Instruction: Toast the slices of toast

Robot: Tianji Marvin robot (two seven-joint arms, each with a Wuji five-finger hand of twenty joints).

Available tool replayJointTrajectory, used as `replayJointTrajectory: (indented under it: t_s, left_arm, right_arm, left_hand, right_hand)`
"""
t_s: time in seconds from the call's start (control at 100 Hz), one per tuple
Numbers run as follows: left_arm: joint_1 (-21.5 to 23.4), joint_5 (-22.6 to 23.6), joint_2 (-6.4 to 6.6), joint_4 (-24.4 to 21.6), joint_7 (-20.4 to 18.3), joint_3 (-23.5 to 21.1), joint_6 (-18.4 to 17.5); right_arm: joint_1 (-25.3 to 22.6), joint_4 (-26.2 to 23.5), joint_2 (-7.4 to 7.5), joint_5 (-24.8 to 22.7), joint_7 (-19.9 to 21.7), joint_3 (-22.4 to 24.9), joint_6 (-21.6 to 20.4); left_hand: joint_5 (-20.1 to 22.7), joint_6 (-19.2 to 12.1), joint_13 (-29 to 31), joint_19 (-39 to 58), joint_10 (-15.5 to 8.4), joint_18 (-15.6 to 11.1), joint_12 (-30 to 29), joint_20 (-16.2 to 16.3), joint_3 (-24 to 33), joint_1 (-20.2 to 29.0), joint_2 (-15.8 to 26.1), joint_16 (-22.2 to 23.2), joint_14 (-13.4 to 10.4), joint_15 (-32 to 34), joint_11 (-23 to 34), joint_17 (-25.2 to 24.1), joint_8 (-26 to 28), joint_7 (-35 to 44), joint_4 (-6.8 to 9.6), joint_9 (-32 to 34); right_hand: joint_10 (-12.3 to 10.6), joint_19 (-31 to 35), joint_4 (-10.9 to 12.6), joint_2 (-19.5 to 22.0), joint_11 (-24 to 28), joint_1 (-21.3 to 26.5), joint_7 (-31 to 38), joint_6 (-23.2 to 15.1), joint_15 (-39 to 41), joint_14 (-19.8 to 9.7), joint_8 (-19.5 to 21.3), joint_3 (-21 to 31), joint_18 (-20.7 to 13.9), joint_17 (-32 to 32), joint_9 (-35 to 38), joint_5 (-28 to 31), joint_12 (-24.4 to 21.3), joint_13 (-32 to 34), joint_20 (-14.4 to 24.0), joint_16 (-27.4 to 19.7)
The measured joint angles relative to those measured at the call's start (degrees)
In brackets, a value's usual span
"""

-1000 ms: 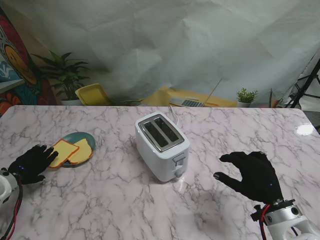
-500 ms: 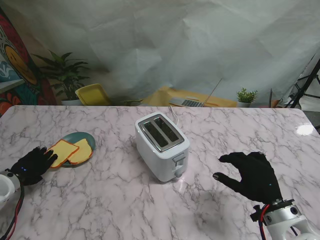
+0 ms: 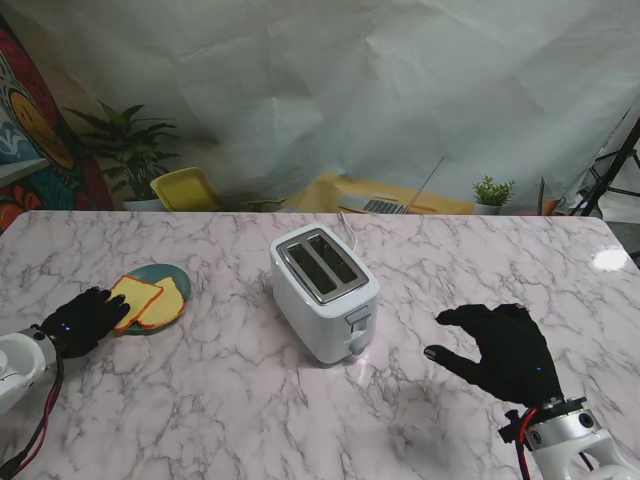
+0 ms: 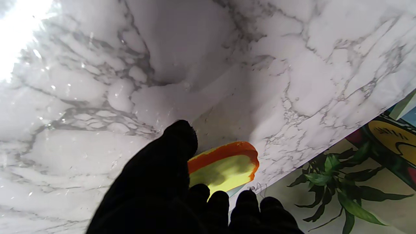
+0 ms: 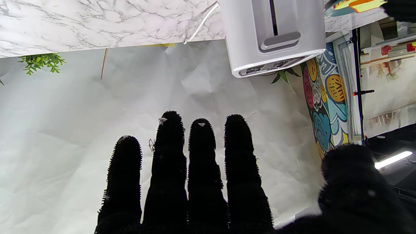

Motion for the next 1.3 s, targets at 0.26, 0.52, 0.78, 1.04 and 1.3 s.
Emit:
replayJointTrajectory:
  t_s: [0.26, 0.52, 0.78, 1.04, 1.3]
  left_arm:
    - [-1.9, -2.4, 0.25, 1.9, 0.6, 1.1, -0.9]
    - [-4.0, -3.2, 0.74, 4.5, 2.1, 3.2, -2.7]
    - [-5.2, -3.2, 1.50, 5.8, 2.9, 4.7, -4.0]
    - [-6.1, -5.5, 1.32, 8.0, 5.7, 5.6, -3.4]
    - [-6.1, -5.3, 1.36, 8.0, 5.2, 5.6, -3.7]
  right_arm:
    - [0.0, 0.0, -0.03, 0.2, -0.2, 0.1, 0.0]
    - [0.0, 0.1, -0.03, 0.4, -0.2, 0.0, -0.1]
    - [0.0, 0.1, -0.03, 0.5, -0.2, 0.0, -0.1]
    - [0.1, 0.1, -0.02, 0.4, 0.1, 0.0, 0.0]
    - [0.1, 0.1, -0.01, 0.4, 0.1, -0.1, 0.1]
  left_hand:
    - [-0.8, -0.8, 1.6, 11.8, -1.2, 0.1, 15.4, 6.9, 0.6, 2.5, 0.0, 9.8, -0.1, 9.3, 6.0, 0.4, 13.9, 6.9, 0.00, 0.2]
    - [-0.9, 0.6, 2.3, 17.1, -0.4, 0.1, 15.0, 3.3, 0.6, 2.9, 0.0, 10.0, -0.2, 12.2, 8.1, 0.7, 12.7, 13.2, 0.00, 0.9]
    - [-1.7, 2.4, 2.3, 20.1, 1.5, 0.0, 21.3, 13.1, -1.5, 2.9, 0.0, 18.5, -0.2, 16.9, 10.5, 0.6, 18.9, 14.8, 0.00, 0.3]
    - [-1.8, 2.2, 2.3, 37.6, 1.7, 0.1, 20.3, 12.5, 11.4, 3.6, -1.7, 18.8, -0.1, 31.6, 24.0, 0.2, 18.4, 29.8, -1.83, 1.6]
    - [-1.8, 2.2, 2.3, 35.7, 1.7, 0.1, 17.5, 9.7, 8.5, 3.6, -1.4, 16.2, -0.1, 29.9, 22.6, 0.2, 13.8, 29.3, -1.86, 1.6]
  right_hand:
    - [0.0, 0.0, 0.0, 0.0, 0.0, 0.0, 0.0, 0.0, 0.0, 0.0, 0.0, -0.3, 0.0, 0.0, 0.0, 0.0, 0.0, 0.0, 0.0, 0.0]
    - [0.0, 0.0, 0.0, 0.0, 0.0, 0.0, 0.0, 0.0, 0.0, 0.0, 0.0, -0.3, 0.0, 0.0, 0.0, 0.0, 0.0, 0.0, 0.0, 0.0]
    - [0.0, 0.0, 0.0, 0.6, 0.0, 0.3, 0.0, 0.0, 0.0, 0.0, 0.0, -0.4, 0.0, 0.0, 0.0, 0.0, 0.0, 0.0, 0.0, 0.0]
    - [0.0, 0.0, 0.0, 0.6, 0.0, 0.3, 0.0, 0.0, 0.0, 0.0, 0.0, -0.4, 0.0, 0.0, 0.0, 0.0, 0.0, 0.0, 0.0, 0.0]
    - [0.0, 0.0, 0.0, 0.6, 0.0, 0.3, 0.0, 0.0, 0.0, 0.0, 0.0, -0.8, 0.1, 0.0, 0.0, 0.0, 0.0, 0.0, 0.0, 0.0]
